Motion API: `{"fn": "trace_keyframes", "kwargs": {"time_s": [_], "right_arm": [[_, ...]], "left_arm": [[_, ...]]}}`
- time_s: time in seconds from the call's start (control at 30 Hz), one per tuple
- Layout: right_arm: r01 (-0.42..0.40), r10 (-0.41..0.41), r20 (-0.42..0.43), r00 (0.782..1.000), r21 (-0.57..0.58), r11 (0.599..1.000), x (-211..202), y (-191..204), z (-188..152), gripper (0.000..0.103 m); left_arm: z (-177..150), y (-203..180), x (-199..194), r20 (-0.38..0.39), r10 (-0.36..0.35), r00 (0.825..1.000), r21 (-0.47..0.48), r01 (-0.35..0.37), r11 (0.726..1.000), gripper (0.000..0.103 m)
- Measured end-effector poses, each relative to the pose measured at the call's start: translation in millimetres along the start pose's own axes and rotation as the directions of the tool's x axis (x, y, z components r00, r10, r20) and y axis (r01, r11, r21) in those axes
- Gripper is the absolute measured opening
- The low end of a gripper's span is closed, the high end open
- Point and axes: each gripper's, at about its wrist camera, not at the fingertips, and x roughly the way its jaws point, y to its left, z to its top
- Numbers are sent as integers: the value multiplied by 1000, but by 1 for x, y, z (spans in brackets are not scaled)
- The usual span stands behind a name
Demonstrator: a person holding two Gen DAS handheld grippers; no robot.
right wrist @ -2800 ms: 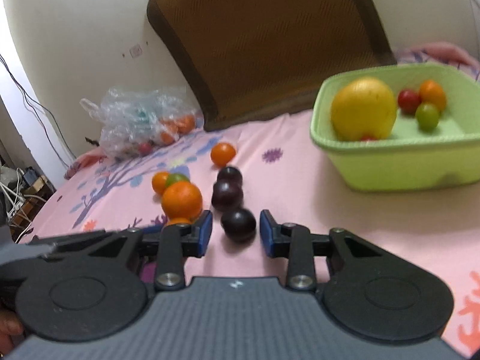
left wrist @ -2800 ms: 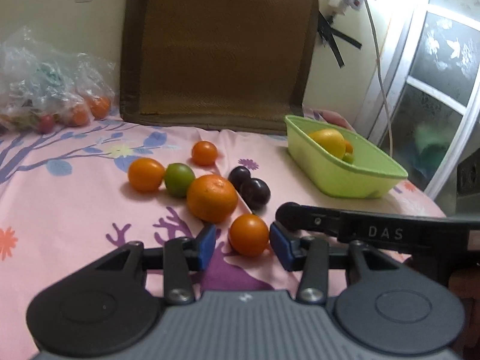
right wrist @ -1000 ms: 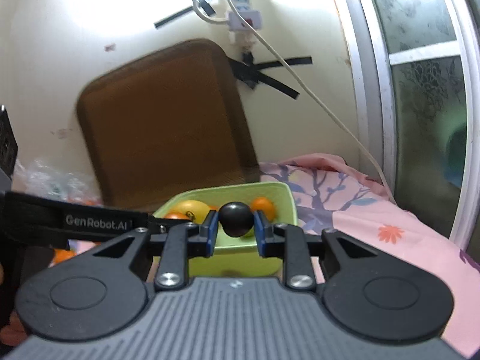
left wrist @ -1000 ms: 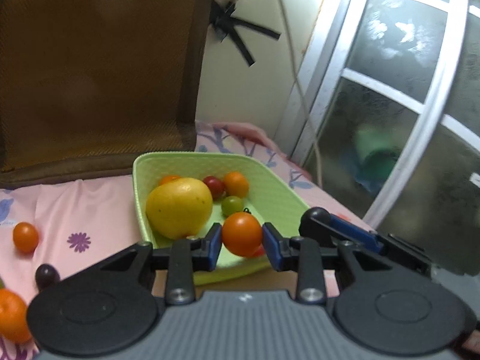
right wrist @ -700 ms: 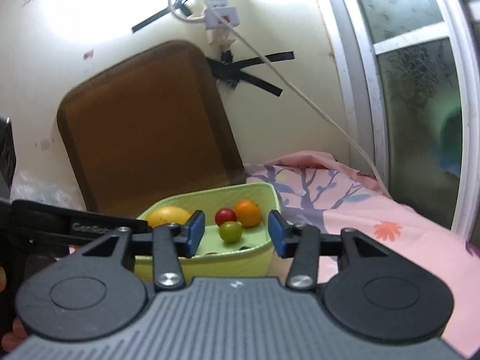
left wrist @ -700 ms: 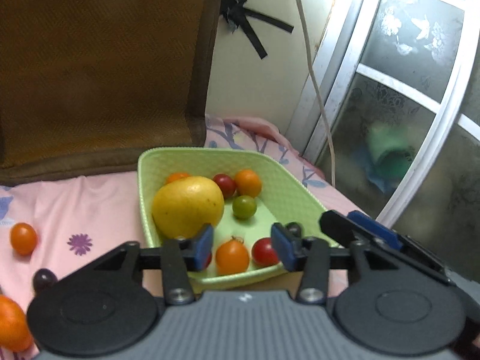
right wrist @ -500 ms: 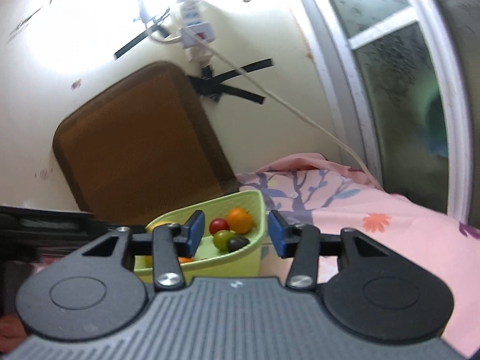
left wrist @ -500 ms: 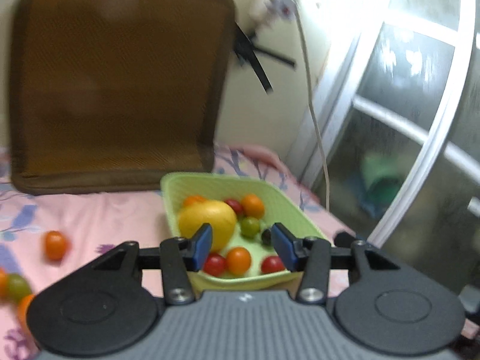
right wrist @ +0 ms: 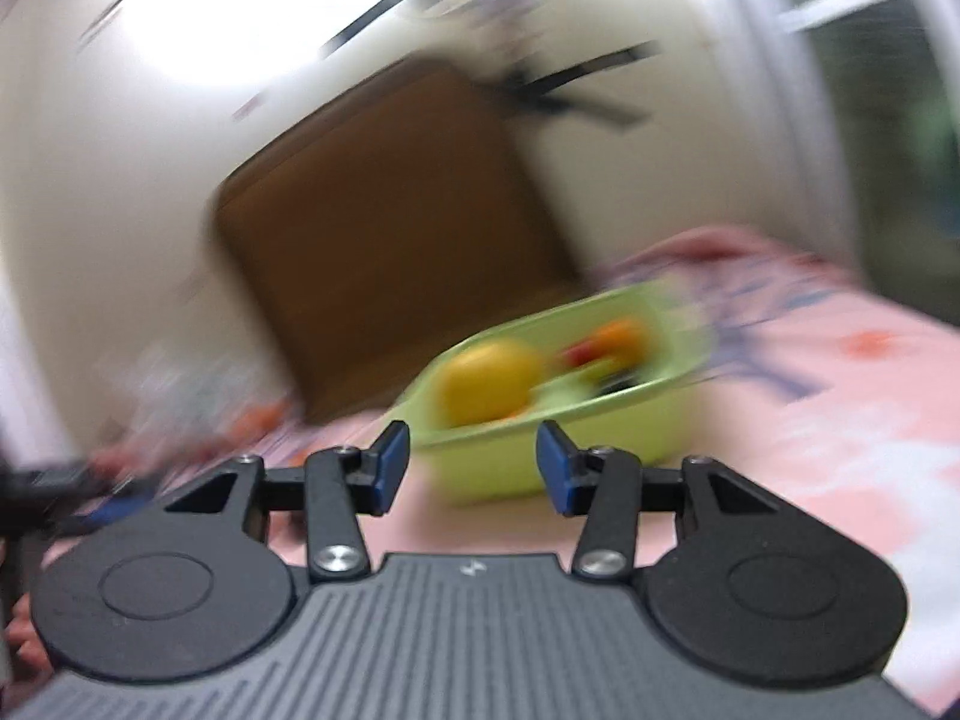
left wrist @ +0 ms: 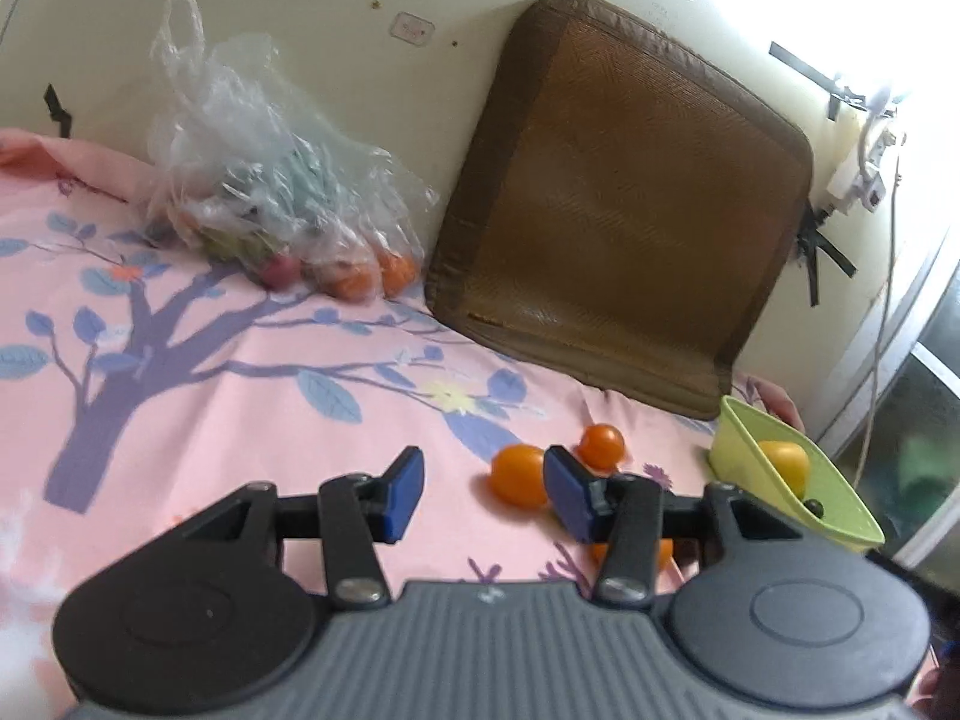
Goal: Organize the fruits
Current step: 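Move both grippers back toward the remaining fruits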
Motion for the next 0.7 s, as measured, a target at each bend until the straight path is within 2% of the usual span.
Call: {"fn": "trace_keyframes", "kwargs": {"time_s": [0.07,0.17,0.23,0.3,0.33,0.43,0.5,0.57,0.6,0.67,0.7], "right_arm": [[-73,67,-78,995,-79,994,16,30,-6,50],[-142,109,-170,979,-193,971,42,68,-14,49],[-160,110,-208,972,-236,959,56,85,-16,48],[-195,131,-237,963,-268,943,68,101,-16,49],[-206,136,-243,960,-294,933,72,108,-16,49],[-210,118,-253,960,-375,903,93,127,-19,49],[-196,86,-279,957,-397,897,109,130,-23,49],[-210,66,-360,930,-376,903,127,130,-24,47],[-200,58,-364,929,-364,910,129,127,-23,43],[-214,83,-370,925,-328,920,127,121,-20,43],[-209,82,-366,927,-321,924,121,120,-22,42]], "left_arm": [[-2,-1,5,-6,-26,1000,-6,26,1000,45],[-1,2,18,-24,-62,998,-51,60,997,45],[2,5,24,-26,-90,996,-81,88,993,45],[7,6,29,-28,-92,995,-85,89,992,53],[9,6,34,-33,-87,996,-86,84,993,60],[11,6,49,-58,-99,993,-94,93,991,60],[8,4,59,-82,-97,992,-89,89,992,60],[7,1,64,-91,-86,992,-76,79,994,49],[6,0,66,-104,-91,990,-73,84,994,42],[4,2,65,-95,-92,991,-85,84,993,34],[4,5,64,-97,-95,991,-97,85,992,34]]}}
